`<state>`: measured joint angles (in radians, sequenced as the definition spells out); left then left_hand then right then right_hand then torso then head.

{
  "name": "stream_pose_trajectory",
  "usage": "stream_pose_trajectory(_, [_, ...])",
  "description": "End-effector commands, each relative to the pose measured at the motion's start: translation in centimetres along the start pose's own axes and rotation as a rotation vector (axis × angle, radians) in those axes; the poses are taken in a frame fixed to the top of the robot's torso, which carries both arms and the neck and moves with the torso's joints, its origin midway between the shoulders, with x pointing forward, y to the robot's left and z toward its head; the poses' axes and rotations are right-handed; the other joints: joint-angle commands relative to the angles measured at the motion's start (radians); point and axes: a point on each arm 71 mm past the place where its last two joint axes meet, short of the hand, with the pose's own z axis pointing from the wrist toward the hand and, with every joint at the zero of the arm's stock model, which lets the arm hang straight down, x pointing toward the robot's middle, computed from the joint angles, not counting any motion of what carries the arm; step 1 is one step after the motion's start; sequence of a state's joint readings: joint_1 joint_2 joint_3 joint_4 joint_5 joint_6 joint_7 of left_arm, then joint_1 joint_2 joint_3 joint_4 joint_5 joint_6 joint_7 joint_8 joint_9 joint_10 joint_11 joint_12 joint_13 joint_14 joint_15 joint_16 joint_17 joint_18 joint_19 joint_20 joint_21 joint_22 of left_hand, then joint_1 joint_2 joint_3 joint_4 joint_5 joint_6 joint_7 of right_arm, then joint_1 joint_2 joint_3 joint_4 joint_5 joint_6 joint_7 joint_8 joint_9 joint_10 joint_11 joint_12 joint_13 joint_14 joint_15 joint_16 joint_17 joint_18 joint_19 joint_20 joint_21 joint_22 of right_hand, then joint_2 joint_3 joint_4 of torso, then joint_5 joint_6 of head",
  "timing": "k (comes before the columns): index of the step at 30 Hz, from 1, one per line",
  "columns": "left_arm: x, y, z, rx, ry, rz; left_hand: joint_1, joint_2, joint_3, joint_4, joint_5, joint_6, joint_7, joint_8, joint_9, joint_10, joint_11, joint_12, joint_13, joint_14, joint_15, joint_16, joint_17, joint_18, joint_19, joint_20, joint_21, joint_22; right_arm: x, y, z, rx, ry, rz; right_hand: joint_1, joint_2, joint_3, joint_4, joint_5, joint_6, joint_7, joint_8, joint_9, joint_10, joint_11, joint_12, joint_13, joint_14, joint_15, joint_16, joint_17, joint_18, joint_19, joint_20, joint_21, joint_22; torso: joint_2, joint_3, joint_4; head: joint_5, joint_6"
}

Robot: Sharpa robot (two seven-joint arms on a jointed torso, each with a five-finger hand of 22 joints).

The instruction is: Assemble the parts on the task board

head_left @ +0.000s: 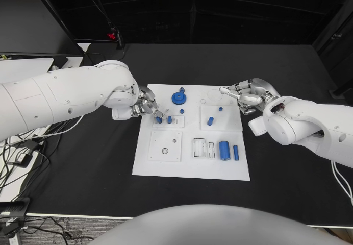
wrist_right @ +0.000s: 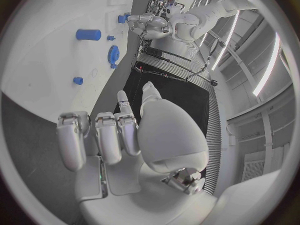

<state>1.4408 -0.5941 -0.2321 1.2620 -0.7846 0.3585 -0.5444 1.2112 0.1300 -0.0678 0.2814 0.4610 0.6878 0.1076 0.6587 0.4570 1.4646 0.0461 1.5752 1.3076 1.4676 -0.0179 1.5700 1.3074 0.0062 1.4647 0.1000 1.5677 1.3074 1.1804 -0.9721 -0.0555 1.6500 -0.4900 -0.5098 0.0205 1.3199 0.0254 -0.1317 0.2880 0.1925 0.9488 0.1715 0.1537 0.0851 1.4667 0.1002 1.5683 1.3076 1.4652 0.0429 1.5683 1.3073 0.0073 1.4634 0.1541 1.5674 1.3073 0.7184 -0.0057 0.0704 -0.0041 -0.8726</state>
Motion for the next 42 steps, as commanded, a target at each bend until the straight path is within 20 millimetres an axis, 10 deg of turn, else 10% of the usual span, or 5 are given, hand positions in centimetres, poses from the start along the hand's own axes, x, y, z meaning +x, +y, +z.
stream_pose_trajectory(1, [0.15,0.18,0.15,-0.017,0.008,0.012,0.048,0.003,0.023,-0.007,0.018,-0.008,-0.005,-0.005,-0.013,0.106,-0.005,-0.004,0.263,0.103,-0.003,0.001,0.263,-0.006,0.106,-0.002,0.003,0.263,0.02,0.13,0.0,-0.007,0.004,0.002,-0.002,0.009,-0.007,0.0,0.004,-0.001,-0.004,0.004,0.001,0.104,-0.005,0.002,0.263,0.106,-0.004,0.002,0.263,-0.007,0.107,-0.004,0.003,0.263,-0.001,0.0,0.0002,0.0,0.0])
stream_pose_trajectory(42, [0.13,0.18,0.28,-0.051,0.016,0.02,0.213,-0.015,0.119,-0.018,0.078,-0.004,-0.007,0.01,-0.011,0.106,-0.008,-0.004,0.263,0.103,-0.007,0.001,0.263,-0.006,0.106,-0.008,0.003,0.263,0.07,0.15,0.02,-0.008,0.005,0.002,-0.002,0.009,-0.008,0.0,0.004,-0.001,-0.004,0.004,0.001,0.104,-0.005,0.002,0.263,0.106,-0.005,0.002,0.263,-0.007,0.107,-0.004,0.003,0.263,-0.001,-0.0002,0.0,-0.002,0.0])
